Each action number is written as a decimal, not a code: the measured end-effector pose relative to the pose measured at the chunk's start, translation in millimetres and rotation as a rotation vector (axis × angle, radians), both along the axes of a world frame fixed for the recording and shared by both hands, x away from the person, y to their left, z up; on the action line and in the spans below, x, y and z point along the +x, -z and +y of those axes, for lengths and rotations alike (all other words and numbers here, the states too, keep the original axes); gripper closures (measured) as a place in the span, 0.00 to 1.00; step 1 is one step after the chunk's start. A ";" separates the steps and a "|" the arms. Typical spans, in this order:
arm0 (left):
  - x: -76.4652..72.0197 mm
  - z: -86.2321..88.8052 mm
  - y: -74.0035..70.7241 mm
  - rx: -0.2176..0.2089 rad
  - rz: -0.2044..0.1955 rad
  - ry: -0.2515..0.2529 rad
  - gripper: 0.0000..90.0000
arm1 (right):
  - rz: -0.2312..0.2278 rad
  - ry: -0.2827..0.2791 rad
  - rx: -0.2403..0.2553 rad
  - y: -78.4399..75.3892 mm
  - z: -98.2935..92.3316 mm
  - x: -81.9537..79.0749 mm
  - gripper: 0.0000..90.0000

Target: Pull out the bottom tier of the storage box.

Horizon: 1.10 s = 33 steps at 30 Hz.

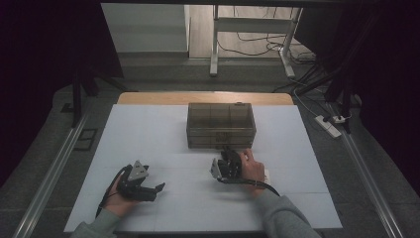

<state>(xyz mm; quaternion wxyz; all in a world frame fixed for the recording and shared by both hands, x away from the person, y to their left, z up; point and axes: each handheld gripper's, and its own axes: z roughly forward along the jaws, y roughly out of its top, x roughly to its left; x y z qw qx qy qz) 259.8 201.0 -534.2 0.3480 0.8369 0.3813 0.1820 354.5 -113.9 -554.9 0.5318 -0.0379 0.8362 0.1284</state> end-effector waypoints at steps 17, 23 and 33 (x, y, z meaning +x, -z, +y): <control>0.3 0.0 0.2 0.001 0.000 0.000 0.14 | -0.032 -0.001 -0.009 3.6 3.9 4.4 0.79; 0.3 -0.1 0.1 0.002 0.000 0.000 0.14 | -0.023 -0.015 0.018 -0.1 4.7 5.1 0.72; 0.3 -0.3 0.1 0.002 0.000 0.000 0.14 | 0.069 0.005 0.043 -9.7 5.0 8.9 0.67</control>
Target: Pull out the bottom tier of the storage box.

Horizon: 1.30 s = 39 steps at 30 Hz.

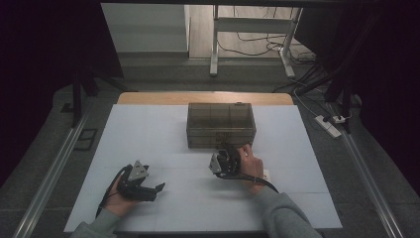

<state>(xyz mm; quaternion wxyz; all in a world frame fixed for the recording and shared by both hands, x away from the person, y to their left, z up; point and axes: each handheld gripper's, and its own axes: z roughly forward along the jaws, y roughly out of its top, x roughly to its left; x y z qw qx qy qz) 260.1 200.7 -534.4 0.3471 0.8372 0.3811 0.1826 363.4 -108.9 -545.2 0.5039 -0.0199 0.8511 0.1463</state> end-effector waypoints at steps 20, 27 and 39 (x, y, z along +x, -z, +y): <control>0.0 -0.2 0.0 0.002 -0.001 0.000 0.14 | 0.056 -0.001 -0.040 -3.6 3.9 5.2 0.65; 0.0 -0.1 0.0 0.003 -0.001 0.000 0.14 | 0.078 -0.001 -0.046 -7.2 3.7 7.3 0.67; 0.1 -0.5 0.2 0.006 0.000 -0.001 0.14 | 0.174 -0.027 0.013 -17.7 -2.4 13.6 0.72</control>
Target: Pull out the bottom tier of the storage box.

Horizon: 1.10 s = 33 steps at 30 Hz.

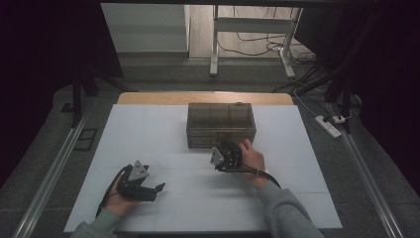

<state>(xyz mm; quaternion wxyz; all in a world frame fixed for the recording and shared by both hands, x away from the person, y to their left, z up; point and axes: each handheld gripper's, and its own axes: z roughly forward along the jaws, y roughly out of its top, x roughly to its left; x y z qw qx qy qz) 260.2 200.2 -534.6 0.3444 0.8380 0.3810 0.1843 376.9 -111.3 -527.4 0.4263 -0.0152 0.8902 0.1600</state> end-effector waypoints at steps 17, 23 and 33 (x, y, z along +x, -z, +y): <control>-0.1 -0.1 0.0 0.001 -0.001 0.001 0.14 | 0.049 -0.008 0.036 -4.6 -3.7 0.9 0.74; 0.0 -0.1 0.0 0.001 -0.001 0.001 0.14 | 0.066 -0.012 0.056 -5.4 -5.1 1.5 0.74; 0.0 -0.1 0.0 0.001 -0.002 0.002 0.14 | 0.082 -0.020 0.050 -6.9 -5.5 1.3 0.74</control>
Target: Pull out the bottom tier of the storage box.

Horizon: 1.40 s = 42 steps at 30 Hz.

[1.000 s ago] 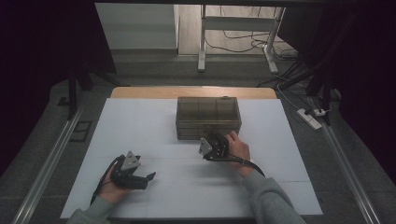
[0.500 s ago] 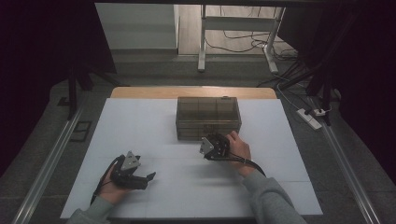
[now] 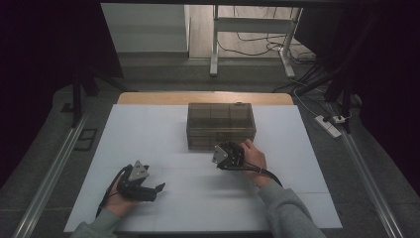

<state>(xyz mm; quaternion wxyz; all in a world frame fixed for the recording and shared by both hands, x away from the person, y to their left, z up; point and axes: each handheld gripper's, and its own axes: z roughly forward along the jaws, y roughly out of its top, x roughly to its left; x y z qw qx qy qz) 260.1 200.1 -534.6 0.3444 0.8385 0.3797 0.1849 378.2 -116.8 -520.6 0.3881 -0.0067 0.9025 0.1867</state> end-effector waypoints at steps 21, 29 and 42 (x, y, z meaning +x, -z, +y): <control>0.1 0.3 0.1 0.003 0.000 0.000 0.14 | 0.031 -0.007 0.000 -1.3 -1.3 -0.4 0.74; 0.1 0.1 0.3 0.005 0.000 0.000 0.14 | 0.040 -0.014 0.007 -1.6 -2.2 -0.3 0.74; 0.2 -0.2 0.5 0.006 0.001 0.001 0.14 | 0.057 -0.018 0.005 -3.3 -3.5 -1.1 0.74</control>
